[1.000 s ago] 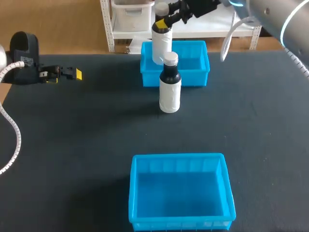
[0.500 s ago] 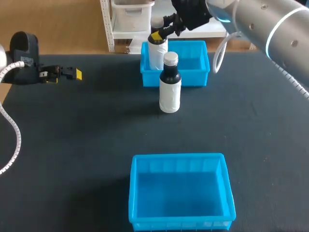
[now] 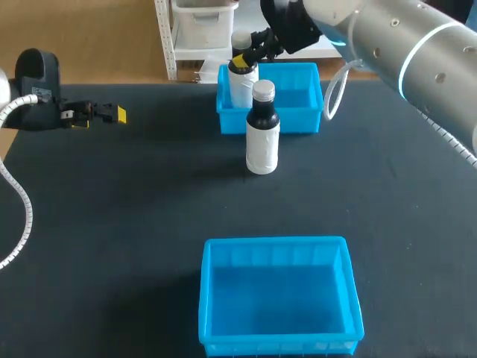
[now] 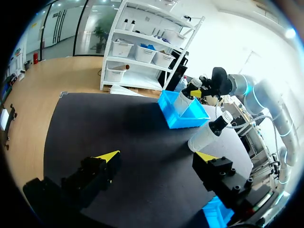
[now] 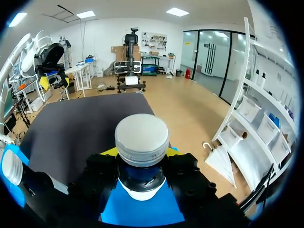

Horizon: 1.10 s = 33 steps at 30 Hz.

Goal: Pick up the bottle, and place it in the far bin if it is heavy, or in the near bin if it is light.

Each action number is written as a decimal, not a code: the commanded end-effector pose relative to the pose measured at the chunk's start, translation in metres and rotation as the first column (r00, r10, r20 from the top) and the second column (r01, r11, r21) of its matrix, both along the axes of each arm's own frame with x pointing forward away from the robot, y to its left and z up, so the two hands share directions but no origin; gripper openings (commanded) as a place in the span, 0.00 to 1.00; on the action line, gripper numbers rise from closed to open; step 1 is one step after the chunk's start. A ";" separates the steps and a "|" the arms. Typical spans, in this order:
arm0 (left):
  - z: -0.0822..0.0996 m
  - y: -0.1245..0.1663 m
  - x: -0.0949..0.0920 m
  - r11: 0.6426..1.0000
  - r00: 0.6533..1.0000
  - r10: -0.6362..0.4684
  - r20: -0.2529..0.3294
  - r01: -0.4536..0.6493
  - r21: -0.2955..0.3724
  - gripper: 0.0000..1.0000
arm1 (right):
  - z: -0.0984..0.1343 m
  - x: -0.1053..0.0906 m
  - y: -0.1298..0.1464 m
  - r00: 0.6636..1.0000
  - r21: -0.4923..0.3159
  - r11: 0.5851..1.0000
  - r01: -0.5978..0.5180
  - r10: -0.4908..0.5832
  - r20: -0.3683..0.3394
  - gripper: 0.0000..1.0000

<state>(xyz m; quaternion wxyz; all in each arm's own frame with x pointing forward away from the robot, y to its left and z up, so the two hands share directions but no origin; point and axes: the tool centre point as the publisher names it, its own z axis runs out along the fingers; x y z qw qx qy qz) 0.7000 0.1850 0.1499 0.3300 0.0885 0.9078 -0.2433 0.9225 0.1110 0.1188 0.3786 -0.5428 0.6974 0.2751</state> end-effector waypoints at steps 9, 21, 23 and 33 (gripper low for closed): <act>0.000 0.000 0.000 1.000 1.000 0.000 0.000 0.000 0.000 1.00 | 0.017 0.006 -0.033 0.975 -0.007 0.988 -0.157 0.154 -0.161 1.00; 0.000 0.000 0.000 1.000 1.000 0.000 0.000 0.000 0.000 1.00 | 0.042 -0.066 -0.119 0.994 -0.019 0.999 -0.047 0.045 -0.102 1.00; 0.000 0.000 0.000 1.000 1.000 0.000 0.000 0.000 0.000 1.00 | 0.041 -0.079 -0.126 0.994 -0.023 0.999 -0.047 0.045 -0.099 1.00; 0.000 0.000 0.000 1.000 1.000 0.000 0.000 0.000 0.000 1.00 | 0.033 -0.133 -0.120 0.996 -0.053 0.996 -0.067 0.064 -0.064 1.00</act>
